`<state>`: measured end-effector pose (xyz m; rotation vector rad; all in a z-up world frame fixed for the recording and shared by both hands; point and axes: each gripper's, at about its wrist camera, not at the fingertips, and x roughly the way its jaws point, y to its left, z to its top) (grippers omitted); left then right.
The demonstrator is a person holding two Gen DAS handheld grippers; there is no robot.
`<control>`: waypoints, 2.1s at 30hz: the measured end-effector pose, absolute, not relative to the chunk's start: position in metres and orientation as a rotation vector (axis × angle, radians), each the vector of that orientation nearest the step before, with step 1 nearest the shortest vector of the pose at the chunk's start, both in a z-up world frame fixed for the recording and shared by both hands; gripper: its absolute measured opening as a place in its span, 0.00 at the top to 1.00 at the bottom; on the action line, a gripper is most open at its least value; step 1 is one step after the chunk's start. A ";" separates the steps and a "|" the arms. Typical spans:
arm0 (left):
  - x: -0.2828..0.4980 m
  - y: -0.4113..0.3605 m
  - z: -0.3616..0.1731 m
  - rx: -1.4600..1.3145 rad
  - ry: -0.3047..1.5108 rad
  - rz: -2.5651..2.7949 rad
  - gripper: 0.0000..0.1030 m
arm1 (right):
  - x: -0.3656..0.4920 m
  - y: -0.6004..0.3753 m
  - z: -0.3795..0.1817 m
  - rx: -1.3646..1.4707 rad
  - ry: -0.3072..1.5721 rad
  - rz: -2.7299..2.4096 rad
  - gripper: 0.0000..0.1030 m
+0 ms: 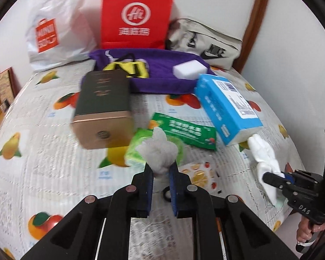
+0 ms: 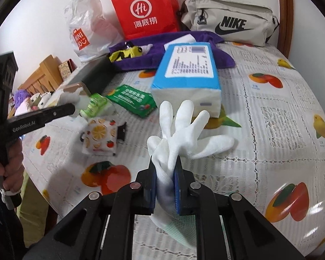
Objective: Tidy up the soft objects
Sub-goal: 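Carry the tissue with the left gripper onto the purple towel while the right gripper carries the glove there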
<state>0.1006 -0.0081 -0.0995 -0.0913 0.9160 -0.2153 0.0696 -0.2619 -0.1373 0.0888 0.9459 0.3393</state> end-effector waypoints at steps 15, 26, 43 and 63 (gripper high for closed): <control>0.094 0.028 -0.068 -0.151 0.862 -0.150 0.87 | 0.075 -0.255 -0.088 0.094 0.869 0.361 0.87; 0.114 0.034 -0.044 -0.149 0.830 -0.144 0.87 | 0.102 -0.251 -0.057 0.088 0.818 0.362 0.87; 0.162 0.043 -0.023 -0.132 0.810 -0.122 0.87 | 0.169 -0.247 -0.030 0.072 0.775 0.351 0.87; 0.261 0.033 -0.039 -0.131 0.860 -0.099 0.87 | 0.288 -0.245 -0.027 0.060 0.756 0.366 0.87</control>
